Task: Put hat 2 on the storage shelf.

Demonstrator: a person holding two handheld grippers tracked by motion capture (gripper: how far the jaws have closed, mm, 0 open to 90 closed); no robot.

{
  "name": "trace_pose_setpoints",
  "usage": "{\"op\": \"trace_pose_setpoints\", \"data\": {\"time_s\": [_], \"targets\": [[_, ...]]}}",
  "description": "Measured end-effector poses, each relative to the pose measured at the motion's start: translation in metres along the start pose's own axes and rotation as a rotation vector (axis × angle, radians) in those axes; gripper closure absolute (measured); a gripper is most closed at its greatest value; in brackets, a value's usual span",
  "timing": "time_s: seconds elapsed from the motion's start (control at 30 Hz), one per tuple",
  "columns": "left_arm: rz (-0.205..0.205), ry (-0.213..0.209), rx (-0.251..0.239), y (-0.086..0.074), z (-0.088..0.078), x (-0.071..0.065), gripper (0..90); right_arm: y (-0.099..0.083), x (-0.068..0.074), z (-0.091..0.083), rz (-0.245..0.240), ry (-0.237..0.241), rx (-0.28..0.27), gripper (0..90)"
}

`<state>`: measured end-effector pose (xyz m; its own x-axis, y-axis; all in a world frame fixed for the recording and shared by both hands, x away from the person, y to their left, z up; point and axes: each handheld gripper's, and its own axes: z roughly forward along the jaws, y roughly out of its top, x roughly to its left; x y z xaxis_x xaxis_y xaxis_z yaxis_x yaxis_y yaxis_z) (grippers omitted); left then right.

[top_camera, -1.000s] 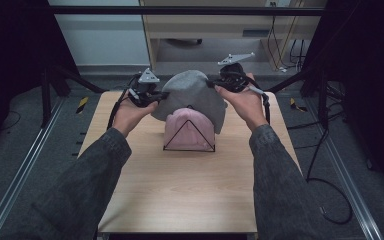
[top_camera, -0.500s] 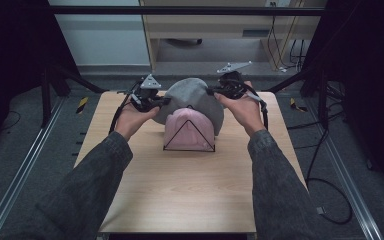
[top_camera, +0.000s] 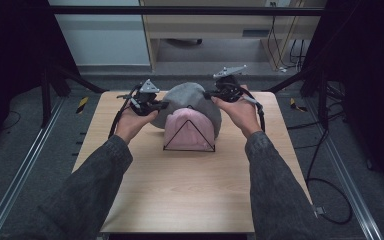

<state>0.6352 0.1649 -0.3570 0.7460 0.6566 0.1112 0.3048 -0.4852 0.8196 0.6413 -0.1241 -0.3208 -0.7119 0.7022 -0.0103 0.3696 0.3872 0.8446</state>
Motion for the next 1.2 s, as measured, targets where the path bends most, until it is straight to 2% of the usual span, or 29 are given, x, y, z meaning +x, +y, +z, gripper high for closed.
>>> {"op": "trace_pose_setpoints", "data": {"time_s": [0.1, 0.23, 0.53, 0.73, 1.2], "targets": [[0.008, 0.005, 0.011, -0.002, 0.001, 0.0, 87.2, -0.003, 0.001, 0.004, -0.003, 0.002, 0.014, 86.3], [-0.016, -0.002, 0.023, -0.008, 0.005, 0.005, 87.2, -0.006, 0.001, 0.009, 0.001, 0.005, 0.019, 86.2], [-0.02, -0.013, 0.038, -0.013, 0.01, 0.006, 87.1, -0.011, 0.002, 0.016, 0.001, 0.013, 0.04, 86.0], [-0.019, -0.011, 0.055, -0.016, 0.01, 0.007, 87.0, -0.015, 0.002, 0.017, 0.006, 0.016, 0.053, 85.5], [-0.018, -0.006, 0.064, -0.02, 0.009, 0.0, 86.0, -0.023, 0.002, 0.013, 0.021, 0.003, 0.067, 84.2]]}}
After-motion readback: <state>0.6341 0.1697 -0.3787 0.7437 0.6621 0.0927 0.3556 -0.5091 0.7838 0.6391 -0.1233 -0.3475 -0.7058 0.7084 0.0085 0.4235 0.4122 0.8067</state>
